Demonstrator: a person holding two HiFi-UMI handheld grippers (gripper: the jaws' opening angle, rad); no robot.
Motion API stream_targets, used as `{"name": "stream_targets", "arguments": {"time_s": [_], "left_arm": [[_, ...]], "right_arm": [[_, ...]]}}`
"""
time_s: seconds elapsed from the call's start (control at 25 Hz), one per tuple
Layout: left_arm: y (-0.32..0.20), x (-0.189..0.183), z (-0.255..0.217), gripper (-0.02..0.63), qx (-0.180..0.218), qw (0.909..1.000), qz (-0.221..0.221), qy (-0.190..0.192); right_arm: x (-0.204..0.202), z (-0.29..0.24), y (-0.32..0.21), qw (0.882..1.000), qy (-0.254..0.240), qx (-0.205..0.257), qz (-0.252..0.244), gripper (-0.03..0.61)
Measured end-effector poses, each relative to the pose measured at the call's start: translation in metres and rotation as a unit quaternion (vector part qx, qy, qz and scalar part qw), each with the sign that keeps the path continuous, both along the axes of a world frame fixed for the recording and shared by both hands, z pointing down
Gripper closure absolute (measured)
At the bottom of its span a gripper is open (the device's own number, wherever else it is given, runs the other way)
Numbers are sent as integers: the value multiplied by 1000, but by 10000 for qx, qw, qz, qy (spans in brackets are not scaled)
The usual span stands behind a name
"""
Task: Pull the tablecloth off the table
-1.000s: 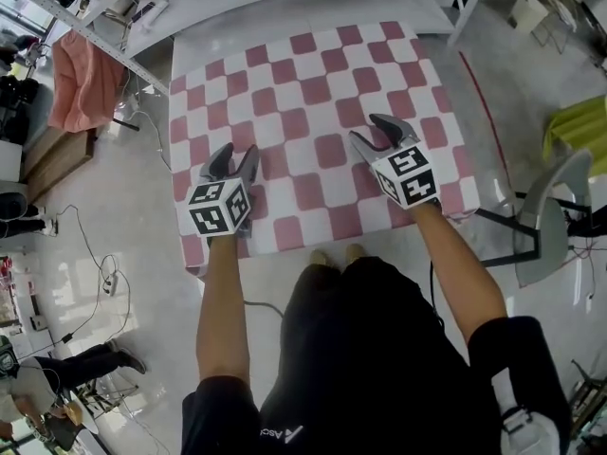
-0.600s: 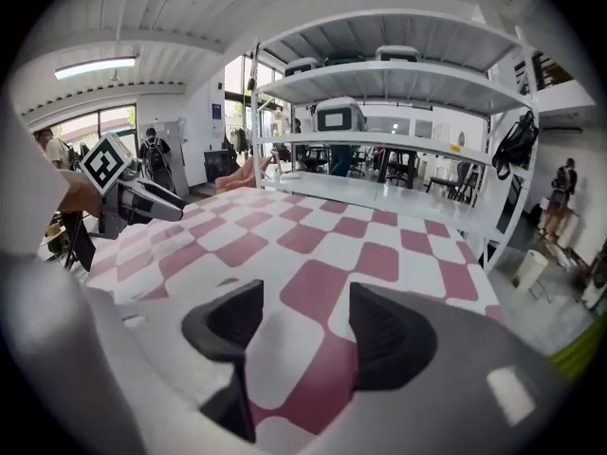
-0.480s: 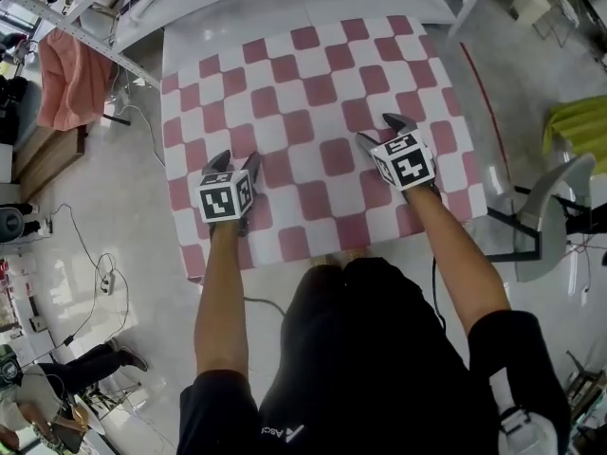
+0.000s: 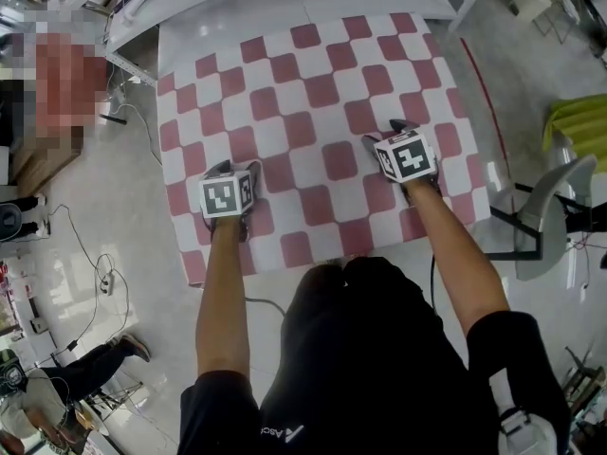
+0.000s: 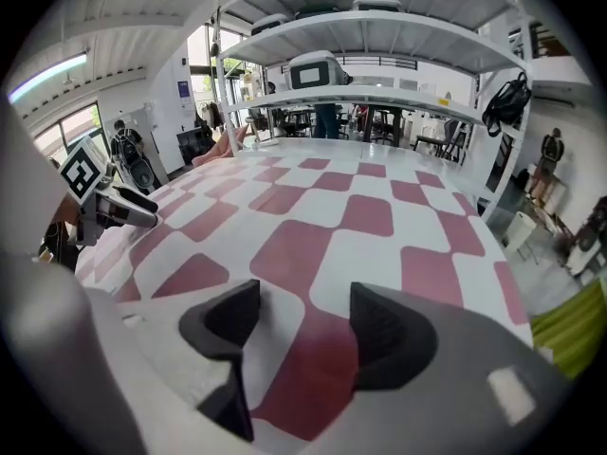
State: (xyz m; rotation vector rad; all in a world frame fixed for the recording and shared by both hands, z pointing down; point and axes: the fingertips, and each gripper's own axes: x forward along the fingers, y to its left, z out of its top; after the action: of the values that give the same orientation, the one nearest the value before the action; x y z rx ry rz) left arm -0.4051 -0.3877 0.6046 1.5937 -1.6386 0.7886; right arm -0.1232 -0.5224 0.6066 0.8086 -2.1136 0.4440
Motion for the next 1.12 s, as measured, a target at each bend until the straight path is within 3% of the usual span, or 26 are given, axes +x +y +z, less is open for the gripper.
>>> {"name": "stream_targets", "arguments": {"time_s": [0.2,0.44,0.6,0.76,0.92,1.12], "left_arm": [[-5,4,-1,388,-38,9997,242,-21],[-12,13,-5,468,10,9986,521,-100],[-16,17,-8,539,78,9981,602,-141],[-21,23,-8,592,169,9980,594,-111],[-21,31,-8,603,369,9975,600,-10],[-18,40,-25,604,962,9937,491,293]], "right_arm": [[-6,-1,1,9999,-59,24,-122,316],[-23,-3,14,9987,-39,334,-390,502],[-28,-3,14,9989,-15,282,-362,556],[-27,-2,12,9994,-174,70,-291,572],[-26,-2,15,9987,-411,-129,-287,575],[-26,-11,26,9944,-974,-240,-339,575]]}}
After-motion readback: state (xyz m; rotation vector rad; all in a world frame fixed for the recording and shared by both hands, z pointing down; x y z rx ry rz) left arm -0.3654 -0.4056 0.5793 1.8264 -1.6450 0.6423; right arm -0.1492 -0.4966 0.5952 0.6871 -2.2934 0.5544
